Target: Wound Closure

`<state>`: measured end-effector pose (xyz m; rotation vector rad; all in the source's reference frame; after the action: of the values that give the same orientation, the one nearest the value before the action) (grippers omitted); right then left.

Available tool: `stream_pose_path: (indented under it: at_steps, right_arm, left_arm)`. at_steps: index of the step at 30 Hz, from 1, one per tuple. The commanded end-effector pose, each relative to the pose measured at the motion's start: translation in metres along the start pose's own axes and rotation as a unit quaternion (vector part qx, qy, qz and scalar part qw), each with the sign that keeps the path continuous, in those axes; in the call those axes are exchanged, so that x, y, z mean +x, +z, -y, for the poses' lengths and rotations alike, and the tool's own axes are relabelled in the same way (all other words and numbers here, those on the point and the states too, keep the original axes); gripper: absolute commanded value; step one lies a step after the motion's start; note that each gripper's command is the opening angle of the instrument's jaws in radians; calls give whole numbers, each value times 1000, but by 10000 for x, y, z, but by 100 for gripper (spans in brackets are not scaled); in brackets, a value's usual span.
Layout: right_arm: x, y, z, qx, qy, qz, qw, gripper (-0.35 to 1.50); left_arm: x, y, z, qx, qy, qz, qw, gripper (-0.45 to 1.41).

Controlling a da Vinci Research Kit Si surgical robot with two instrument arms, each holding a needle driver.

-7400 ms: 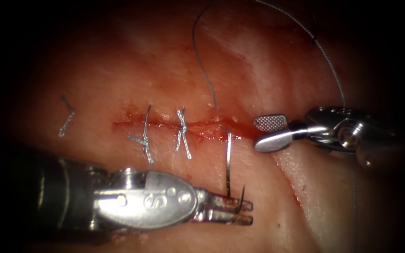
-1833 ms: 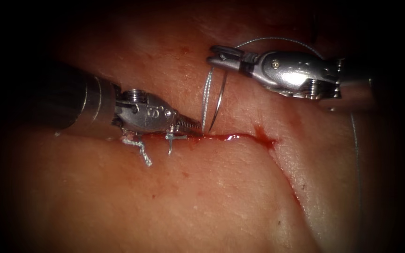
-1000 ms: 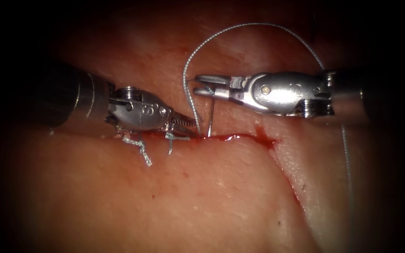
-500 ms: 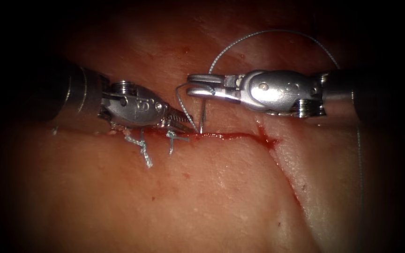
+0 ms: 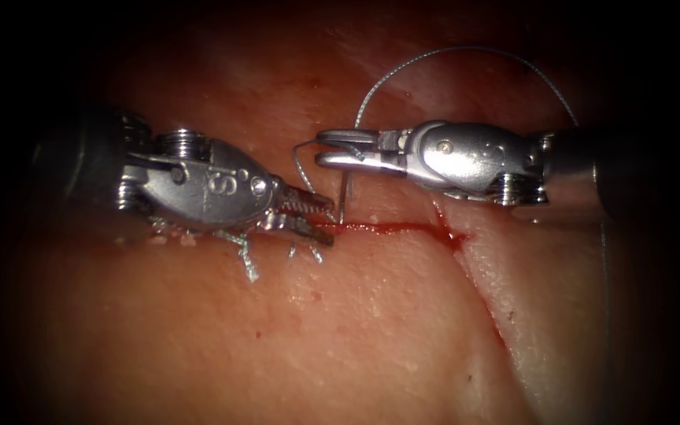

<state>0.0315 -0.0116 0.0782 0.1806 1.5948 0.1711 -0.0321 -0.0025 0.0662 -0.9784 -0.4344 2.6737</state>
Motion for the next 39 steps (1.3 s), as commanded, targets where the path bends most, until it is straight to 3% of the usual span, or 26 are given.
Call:
stream_pose_path:
  at_steps: [1, 7, 20, 39]
  right_arm:
    - [-5, 6, -4, -2, 0, 0, 1000, -35]
    - [-4, 0, -6, -7, 0, 1, 1000, -35]
    - [-1, 0, -10, -10, 5, 1, 1000, -35]
    - [4, 1, -18, -15, 23, 2, 1000, -35]
  left_arm:
    - [3, 8, -4, 2, 1, 0, 1000, -3]
    - [9, 27, -32, -4, 3, -1, 1000, -6]
    - [-36, 88, -54, -25, 14, 2, 1000, -6]
    - [-56, 98, -48, -28, 5, 4, 1000, -8]
